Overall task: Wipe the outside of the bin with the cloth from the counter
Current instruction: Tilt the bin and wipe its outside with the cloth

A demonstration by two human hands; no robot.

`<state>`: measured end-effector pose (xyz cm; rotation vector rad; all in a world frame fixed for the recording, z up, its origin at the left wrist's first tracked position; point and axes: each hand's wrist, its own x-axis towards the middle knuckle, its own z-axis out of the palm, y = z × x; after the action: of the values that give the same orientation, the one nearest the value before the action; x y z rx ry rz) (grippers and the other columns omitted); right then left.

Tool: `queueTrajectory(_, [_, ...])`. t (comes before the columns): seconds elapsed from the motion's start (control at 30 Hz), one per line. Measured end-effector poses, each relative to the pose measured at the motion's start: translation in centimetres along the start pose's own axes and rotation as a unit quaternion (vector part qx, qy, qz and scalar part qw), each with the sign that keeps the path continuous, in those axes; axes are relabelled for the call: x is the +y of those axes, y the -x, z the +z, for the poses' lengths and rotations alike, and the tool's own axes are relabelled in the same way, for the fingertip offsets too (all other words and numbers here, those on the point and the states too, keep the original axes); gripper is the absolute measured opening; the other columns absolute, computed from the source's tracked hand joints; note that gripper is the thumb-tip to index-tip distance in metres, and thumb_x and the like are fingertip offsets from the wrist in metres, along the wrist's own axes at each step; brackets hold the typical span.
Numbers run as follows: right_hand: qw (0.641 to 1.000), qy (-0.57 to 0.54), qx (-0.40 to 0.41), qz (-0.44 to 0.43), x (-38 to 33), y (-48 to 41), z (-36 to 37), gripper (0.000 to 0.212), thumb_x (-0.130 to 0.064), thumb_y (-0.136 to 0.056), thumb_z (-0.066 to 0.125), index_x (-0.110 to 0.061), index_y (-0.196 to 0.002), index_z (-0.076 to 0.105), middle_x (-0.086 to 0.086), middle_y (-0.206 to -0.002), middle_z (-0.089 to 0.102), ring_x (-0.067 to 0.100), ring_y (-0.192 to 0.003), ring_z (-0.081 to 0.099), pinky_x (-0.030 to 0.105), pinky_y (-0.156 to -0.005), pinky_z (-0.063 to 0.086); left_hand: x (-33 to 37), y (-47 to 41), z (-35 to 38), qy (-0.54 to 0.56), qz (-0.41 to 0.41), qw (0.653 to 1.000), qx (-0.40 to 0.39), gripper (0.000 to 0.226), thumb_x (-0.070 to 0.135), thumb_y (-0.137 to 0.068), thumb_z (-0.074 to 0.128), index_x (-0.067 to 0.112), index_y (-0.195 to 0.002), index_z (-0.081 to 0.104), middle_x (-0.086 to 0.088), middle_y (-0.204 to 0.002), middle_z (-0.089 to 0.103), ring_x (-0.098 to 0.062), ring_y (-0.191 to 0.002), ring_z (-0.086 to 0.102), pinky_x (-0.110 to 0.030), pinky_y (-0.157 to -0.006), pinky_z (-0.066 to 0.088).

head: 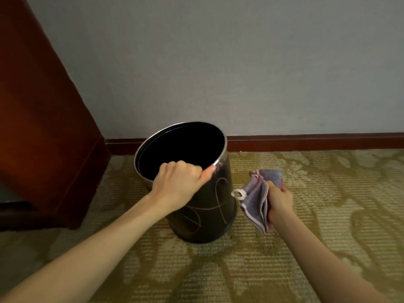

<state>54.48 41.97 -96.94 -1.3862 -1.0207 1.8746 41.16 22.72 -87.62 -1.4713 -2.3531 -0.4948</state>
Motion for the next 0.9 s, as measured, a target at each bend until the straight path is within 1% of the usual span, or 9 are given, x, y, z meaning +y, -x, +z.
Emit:
queueTrajectory(0.1, [1.000, 0.003, -0.006, -0.014, -0.1, 0.0, 1.2, 0.020, -0.012, -0.083, 0.065, -0.009, -0.102, 0.060, 0.012, -0.085, 0.069, 0.024, -0.072, 0.067, 0.028, -0.056, 0.050, -1.5, -0.7, -1.0, 0.016, -0.089, 0.995, 0.028, 0.069, 0.063, -0.088, 0.014, 0.018, -0.050, 0.050, 0.003, -0.047, 0.046, -0.020, -0.048, 0.051, -0.033, -0.050, 0.038])
queueTrajectory(0.2, [0.998, 0.042, -0.027, -0.043, 0.0, 0.0, 2.6, 0.020, -0.012, -0.083, 0.062, -0.009, -0.103, 0.061, 0.012, -0.086, 0.069, 0.024, -0.072, 0.067, 0.029, -0.057, 0.050, -4.1, -1.3, -1.7, 0.040, -0.190, 0.980, 0.051, 0.063, 0.056, -0.092, 0.028, 0.016, -0.046, 0.043, -0.002, -0.048, 0.043, -0.027, -0.053, 0.048, -0.034, -0.053, 0.034])
queueTrajectory(0.3, [0.990, 0.112, -0.044, -0.079, 0.6, 0.3, 4.4, 0.024, -0.017, -0.083, 0.062, -0.011, -0.107, 0.059, 0.013, -0.098, 0.068, 0.028, -0.083, 0.066, 0.040, -0.074, 0.055, -7.2, -0.8, -2.5, 0.068, -0.254, 0.962, 0.079, 0.068, 0.053, -0.093, 0.032, 0.008, -0.046, 0.052, -0.009, -0.047, 0.048, -0.029, -0.052, 0.047, -0.036, -0.055, 0.035])
queueTrajectory(0.37, [0.979, 0.164, -0.050, -0.114, 0.9, 0.9, 5.7, 0.024, -0.019, -0.082, 0.062, -0.015, -0.105, 0.057, 0.011, -0.102, 0.066, 0.028, -0.089, 0.064, 0.045, -0.083, 0.053, -8.8, -0.3, -2.9, 0.087, -0.283, 0.950, 0.100, 0.068, 0.051, -0.094, 0.034, 0.010, -0.042, 0.047, -0.011, -0.048, 0.048, -0.033, -0.056, 0.049, -0.036, -0.057, 0.033])
queueTrajectory(0.47, [0.953, 0.230, -0.046, -0.193, 1.4, 2.2, 7.7, 0.019, -0.019, -0.082, 0.063, -0.017, -0.098, 0.053, 0.008, -0.102, 0.064, 0.025, -0.091, 0.059, 0.039, -0.080, 0.048, -10.7, 0.0, -3.1, 0.106, -0.354, 0.923, 0.108, 0.065, 0.054, -0.093, 0.032, 0.013, -0.045, 0.047, -0.022, -0.069, 0.058, -0.040, -0.077, 0.056, -0.044, -0.070, 0.044])
queueTrajectory(0.53, [0.934, 0.253, -0.052, -0.246, 2.0, 3.3, 8.9, 0.025, -0.019, -0.083, 0.064, -0.017, -0.103, 0.048, 0.006, -0.105, 0.059, 0.025, -0.095, 0.057, 0.035, -0.077, 0.044, -11.7, -0.1, -3.1, 0.110, -0.392, 0.907, 0.104, 0.062, 0.058, -0.091, 0.029, 0.014, -0.051, 0.050, -0.026, -0.085, 0.062, -0.043, -0.085, 0.057, -0.051, -0.080, 0.048])
queueTrajectory(0.63, [0.894, 0.301, -0.062, -0.326, 3.2, 5.4, 11.0, 0.046, -0.026, -0.083, 0.065, -0.015, -0.121, 0.040, 0.005, -0.120, 0.048, 0.020, -0.095, 0.054, 0.034, -0.077, 0.044, -12.7, 0.1, -2.9, 0.098, -0.400, 0.903, 0.119, 0.063, 0.060, -0.091, 0.024, 0.013, -0.056, 0.049, -0.025, -0.084, 0.063, -0.042, -0.080, 0.060, -0.051, -0.075, 0.050])
queueTrajectory(0.8, [0.784, 0.409, -0.024, -0.467, 5.5, 8.2, 13.9, 0.045, -0.026, -0.078, 0.067, -0.015, -0.115, 0.045, 0.008, -0.104, 0.049, 0.028, -0.082, 0.056, 0.043, -0.068, 0.049, -14.0, 0.3, -2.8, 0.079, -0.392, 0.909, 0.122, 0.061, 0.065, -0.088, 0.028, 0.021, -0.049, 0.045, -0.018, -0.072, 0.062, -0.039, -0.071, 0.059, -0.049, -0.068, 0.051])
queueTrajectory(0.9, [0.788, 0.408, -0.017, -0.461, 4.9, 7.0, 14.8, 0.038, -0.024, -0.078, 0.065, -0.014, -0.109, 0.045, 0.008, -0.100, 0.050, 0.029, -0.077, 0.056, 0.035, -0.059, 0.041, -14.6, 0.6, -2.4, 0.071, -0.364, 0.920, 0.125, 0.056, 0.060, -0.090, 0.030, 0.024, -0.048, 0.041, -0.020, -0.071, 0.061, -0.041, -0.073, 0.057, -0.041, -0.063, 0.043])
